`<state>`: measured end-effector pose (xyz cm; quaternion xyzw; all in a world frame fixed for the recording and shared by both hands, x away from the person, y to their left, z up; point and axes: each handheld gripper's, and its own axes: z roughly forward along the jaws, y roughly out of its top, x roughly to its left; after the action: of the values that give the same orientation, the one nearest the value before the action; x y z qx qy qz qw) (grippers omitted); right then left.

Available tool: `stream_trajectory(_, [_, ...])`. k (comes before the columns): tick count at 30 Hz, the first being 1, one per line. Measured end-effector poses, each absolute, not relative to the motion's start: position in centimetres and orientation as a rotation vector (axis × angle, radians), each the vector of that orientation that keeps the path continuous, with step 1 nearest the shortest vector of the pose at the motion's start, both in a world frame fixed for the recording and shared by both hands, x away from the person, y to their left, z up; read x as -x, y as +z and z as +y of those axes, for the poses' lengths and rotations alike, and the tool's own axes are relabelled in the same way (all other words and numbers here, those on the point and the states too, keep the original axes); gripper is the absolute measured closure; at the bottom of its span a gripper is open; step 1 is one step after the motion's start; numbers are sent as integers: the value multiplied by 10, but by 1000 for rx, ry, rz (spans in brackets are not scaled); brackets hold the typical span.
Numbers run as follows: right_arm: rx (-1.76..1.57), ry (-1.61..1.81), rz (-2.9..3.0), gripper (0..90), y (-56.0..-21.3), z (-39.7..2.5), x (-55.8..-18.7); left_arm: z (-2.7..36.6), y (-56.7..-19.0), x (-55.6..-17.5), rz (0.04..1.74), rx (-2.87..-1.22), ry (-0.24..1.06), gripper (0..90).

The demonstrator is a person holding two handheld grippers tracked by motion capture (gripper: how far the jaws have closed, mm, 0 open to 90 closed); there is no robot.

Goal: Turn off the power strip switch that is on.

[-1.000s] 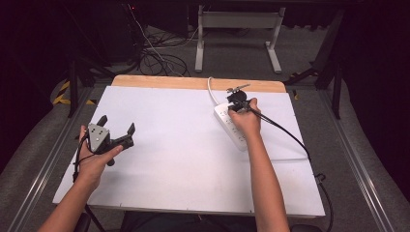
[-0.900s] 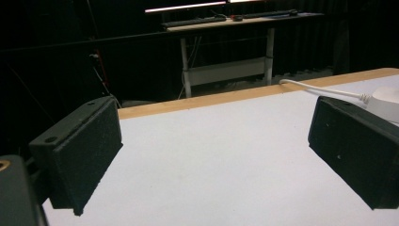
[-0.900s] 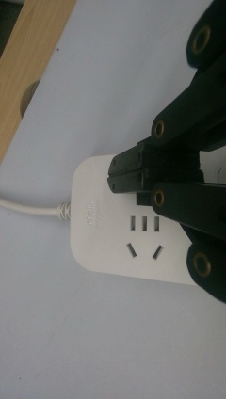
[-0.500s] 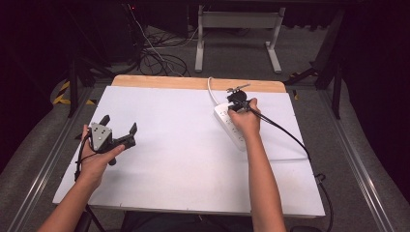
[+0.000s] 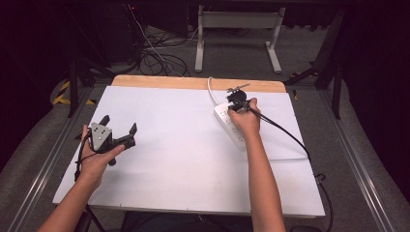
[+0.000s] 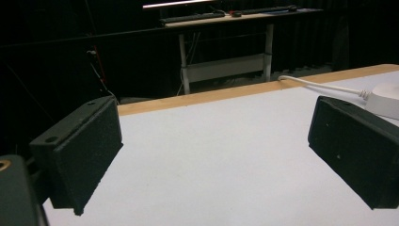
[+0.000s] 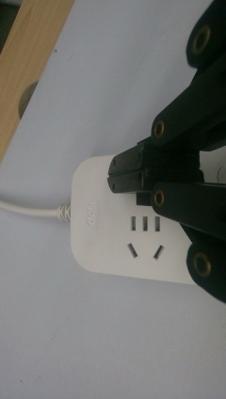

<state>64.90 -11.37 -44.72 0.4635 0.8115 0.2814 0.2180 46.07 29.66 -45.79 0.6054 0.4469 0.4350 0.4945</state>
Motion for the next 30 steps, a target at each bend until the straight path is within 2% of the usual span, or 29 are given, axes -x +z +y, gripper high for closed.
stream_trajectory(30, [-1282,758,2236,900,-447,-113,-648,297,-458,-460,1080,-1472,1055,40])
